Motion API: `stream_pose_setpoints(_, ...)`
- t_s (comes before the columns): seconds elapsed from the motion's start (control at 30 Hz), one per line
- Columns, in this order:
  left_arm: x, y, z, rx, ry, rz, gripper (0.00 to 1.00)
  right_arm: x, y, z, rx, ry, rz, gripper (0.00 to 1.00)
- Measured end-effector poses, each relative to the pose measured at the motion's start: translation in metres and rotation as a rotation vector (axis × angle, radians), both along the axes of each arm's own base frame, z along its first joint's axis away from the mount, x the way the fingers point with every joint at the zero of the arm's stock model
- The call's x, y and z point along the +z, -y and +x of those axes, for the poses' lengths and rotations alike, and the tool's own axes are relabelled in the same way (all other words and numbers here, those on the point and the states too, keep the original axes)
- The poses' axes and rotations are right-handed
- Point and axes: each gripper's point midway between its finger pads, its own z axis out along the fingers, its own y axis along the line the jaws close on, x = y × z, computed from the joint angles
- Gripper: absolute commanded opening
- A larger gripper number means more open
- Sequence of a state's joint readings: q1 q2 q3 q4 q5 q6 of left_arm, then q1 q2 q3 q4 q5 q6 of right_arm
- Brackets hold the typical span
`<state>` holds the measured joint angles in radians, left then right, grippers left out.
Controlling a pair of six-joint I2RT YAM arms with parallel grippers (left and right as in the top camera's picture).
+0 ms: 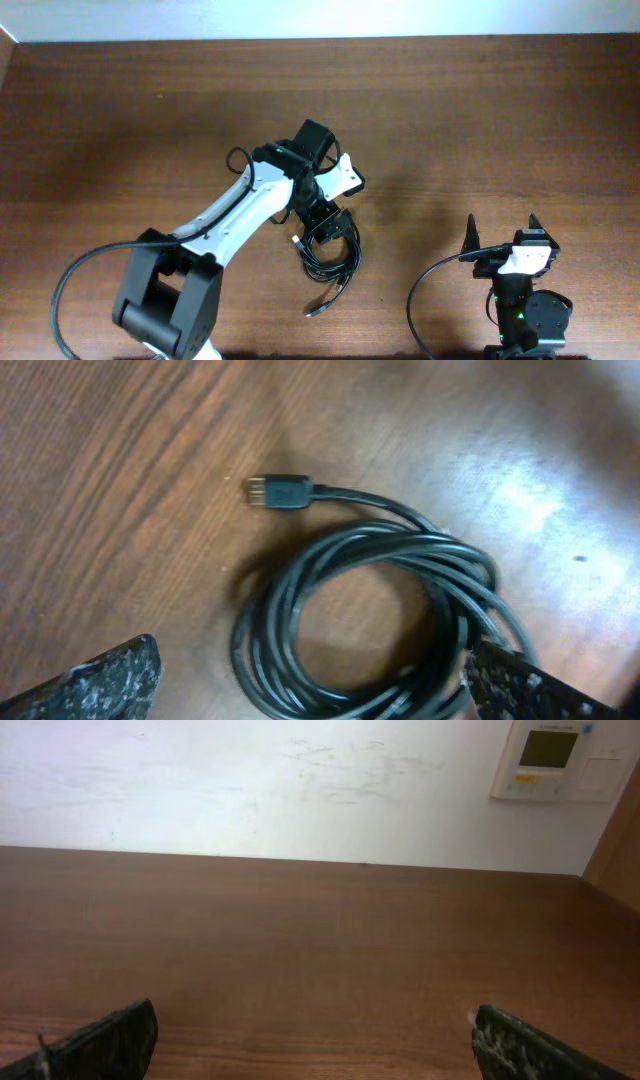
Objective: Untangle cables
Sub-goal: 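Move the left gripper forward over the coiled black cables, then lower the left gripper and grasp the top of the cable coil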
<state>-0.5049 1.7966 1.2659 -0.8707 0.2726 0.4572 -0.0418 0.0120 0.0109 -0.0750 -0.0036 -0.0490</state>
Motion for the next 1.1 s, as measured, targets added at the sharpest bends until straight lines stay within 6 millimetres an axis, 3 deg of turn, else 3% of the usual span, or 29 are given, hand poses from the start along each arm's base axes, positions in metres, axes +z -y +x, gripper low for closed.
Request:
stream_pose_setpoints(0.3, -0.028, -0.013, 0.005, 0.009, -0.009, 0.109, 0.99, 0.000, 0.000, 0.000, 0.000, 0.000, 0.000, 0.99)
stream_pose_setpoints(0.57, -0.060, -0.011, -0.001, -0.040, -0.021, 0.218, 0.99, 0.000, 0.000, 0.000, 0.000, 0.000, 0.000, 0.99)
stream_pose_setpoints(1.1, -0.063, -0.005, 0.003, -0.059, 0.012, 0.246, 0.99, 0.000, 0.000, 0.000, 0.000, 0.000, 0.000, 0.99)
